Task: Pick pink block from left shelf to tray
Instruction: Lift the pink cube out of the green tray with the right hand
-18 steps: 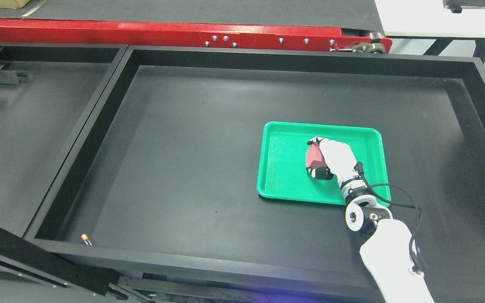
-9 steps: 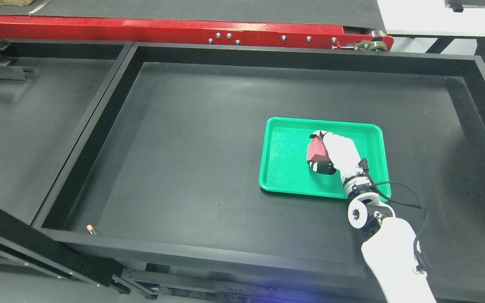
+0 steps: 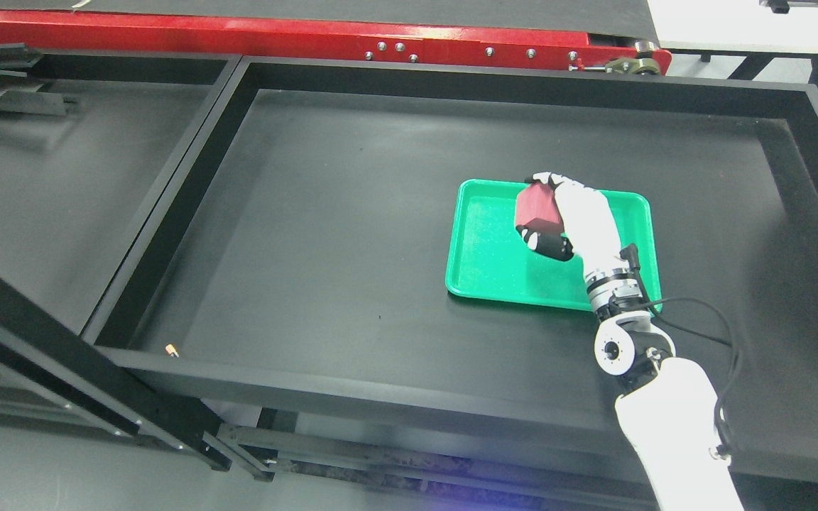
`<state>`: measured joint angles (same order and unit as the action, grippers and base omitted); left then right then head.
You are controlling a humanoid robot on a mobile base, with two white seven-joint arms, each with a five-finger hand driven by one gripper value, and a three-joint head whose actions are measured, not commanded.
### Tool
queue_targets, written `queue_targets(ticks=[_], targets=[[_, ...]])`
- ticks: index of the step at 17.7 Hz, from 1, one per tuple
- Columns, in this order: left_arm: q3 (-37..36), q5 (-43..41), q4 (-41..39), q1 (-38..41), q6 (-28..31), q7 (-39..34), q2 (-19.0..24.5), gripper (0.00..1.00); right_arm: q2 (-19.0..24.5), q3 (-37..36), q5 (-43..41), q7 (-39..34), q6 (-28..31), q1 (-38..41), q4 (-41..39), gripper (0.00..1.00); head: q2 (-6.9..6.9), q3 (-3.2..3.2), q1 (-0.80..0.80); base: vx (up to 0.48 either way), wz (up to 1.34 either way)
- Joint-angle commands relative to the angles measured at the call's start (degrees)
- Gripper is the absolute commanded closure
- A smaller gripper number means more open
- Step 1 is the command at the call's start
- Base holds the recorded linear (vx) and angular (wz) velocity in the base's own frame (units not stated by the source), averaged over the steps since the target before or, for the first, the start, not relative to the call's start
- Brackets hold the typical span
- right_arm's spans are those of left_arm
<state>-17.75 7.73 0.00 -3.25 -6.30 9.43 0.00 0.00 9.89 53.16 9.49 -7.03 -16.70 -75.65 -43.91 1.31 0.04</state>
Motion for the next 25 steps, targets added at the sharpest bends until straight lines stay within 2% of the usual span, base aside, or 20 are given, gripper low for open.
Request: queue_targets(ticks=[1, 10, 14, 25], targets=[[0.0, 0.0, -1.0, 0.0, 0.15, -0.03, 1.0, 0.0, -1.0, -3.65, -5.24, 4.14, -1.85, -0.8, -9.68, 0.96, 0.0, 0.0, 0.0, -0.103, 0.1], [0.0, 0.0, -1.0, 0.0, 0.06, -0.03, 1.0, 0.0, -2.02, -5.5, -6.92, 4.93, -2.03, 7.99, -17.85, 0.96, 0.0, 0.0, 0.0, -0.138, 0.14], [0.0, 0.0, -1.0, 0.0, 0.06, -0.03, 1.0, 0.0, -2.99, -6.38, -9.38, 4.84, -5.28, 10.81, -18.04, 0.96, 0.0, 0.0, 0.0, -0.138, 0.16], [0.0, 0.0, -1.0, 0.0, 0.06, -0.03, 1.0, 0.0, -3.95, -6.38, -10.35, 4.67, -6.59, 11.87, -18.04, 0.96, 0.0, 0.0, 0.0, -0.152, 0.57]])
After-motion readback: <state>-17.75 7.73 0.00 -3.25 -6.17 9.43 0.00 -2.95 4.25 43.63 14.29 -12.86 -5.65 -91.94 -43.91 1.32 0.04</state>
